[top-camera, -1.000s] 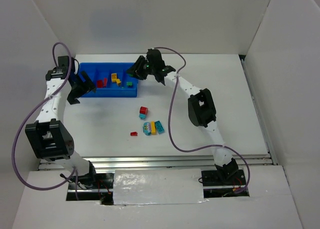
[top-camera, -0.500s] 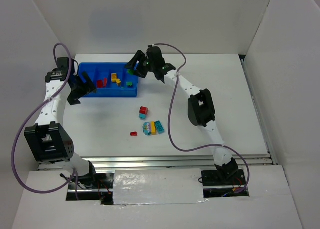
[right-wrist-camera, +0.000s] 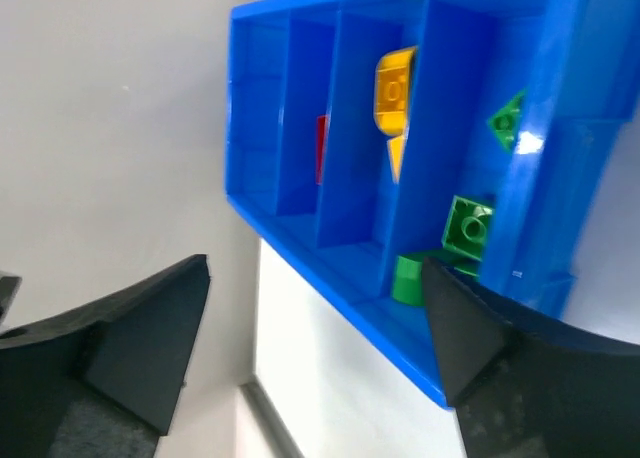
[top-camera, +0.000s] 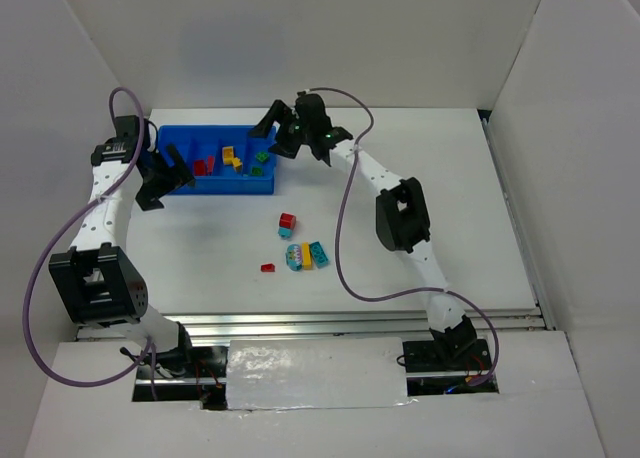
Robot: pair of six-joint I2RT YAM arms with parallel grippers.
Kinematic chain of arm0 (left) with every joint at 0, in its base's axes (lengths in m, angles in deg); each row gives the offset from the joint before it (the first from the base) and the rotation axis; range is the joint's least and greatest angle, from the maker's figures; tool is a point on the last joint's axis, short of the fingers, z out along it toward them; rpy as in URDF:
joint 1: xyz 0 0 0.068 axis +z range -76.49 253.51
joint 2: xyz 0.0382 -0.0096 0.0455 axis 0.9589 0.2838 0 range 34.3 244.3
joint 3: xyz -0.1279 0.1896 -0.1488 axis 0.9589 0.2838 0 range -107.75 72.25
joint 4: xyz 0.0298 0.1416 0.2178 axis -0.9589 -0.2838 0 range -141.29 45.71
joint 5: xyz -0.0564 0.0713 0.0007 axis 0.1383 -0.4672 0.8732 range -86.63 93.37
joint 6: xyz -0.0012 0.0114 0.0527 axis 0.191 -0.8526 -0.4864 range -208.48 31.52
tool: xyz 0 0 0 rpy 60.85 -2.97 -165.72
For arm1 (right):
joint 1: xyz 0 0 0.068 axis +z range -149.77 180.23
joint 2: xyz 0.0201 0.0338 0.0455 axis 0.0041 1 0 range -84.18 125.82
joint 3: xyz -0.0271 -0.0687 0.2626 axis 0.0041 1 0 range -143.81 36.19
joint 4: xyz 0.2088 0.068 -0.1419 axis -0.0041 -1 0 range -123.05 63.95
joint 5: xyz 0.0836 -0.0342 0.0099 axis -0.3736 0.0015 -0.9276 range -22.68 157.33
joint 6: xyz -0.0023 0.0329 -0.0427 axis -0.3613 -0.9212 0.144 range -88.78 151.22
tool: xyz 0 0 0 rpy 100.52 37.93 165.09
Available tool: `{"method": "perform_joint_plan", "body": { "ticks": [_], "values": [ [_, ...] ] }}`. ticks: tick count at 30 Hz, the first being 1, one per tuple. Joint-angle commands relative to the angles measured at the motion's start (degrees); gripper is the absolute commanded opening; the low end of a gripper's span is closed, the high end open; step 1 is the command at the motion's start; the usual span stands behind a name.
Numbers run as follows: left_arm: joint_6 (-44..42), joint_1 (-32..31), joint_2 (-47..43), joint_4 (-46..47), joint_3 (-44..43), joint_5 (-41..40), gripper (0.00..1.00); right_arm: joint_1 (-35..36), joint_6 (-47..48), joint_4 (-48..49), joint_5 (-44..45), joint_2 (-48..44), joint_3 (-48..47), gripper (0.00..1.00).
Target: Sort the legos into containers by color
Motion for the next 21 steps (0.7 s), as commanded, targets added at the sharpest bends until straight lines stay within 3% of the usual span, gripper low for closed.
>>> {"method": "perform_joint_plan", "body": {
  "ticks": [1, 2, 9, 15, 17, 21],
  "values": [
    [-1.61, -0.2, -0.42, 1.23, -1.83, 2.49, 0.99, -1.44, 5.89, -4.06, 1.98, -7.39, -0.81, 0.95],
    [-1.7, -0.55, -0.07, 1.06, -2.45, 2.32, 0.99, -1.45, 10.78, -6.35, 4.51, -8.61, -0.64, 1.0],
    [0.67, -1.87, 1.42, -1.05, -4.12, -1.62, 0.99, -1.8, 22.16, -27.42, 19.1, -24.16, 12.89, 1.0],
    [2.96, -2.13, 3.44, -3.6, -6.14, -3.31, 0.99, 2.15, 22.52, -51.16, 27.56, -21.9, 9.48, 1.0],
    [2.79, -2.66, 3.8, -3.16, -5.79, -2.43, 1.0, 4.35, 20.77, -53.13, 26.43, -21.46, 9.73, 1.0],
    [2.78, -2.75, 4.15, -2.98, -5.35, -1.46, 1.0, 7.87, 20.15, -47.88, 25.37, -22.08, 12.9, 1.0]
  ]
}}
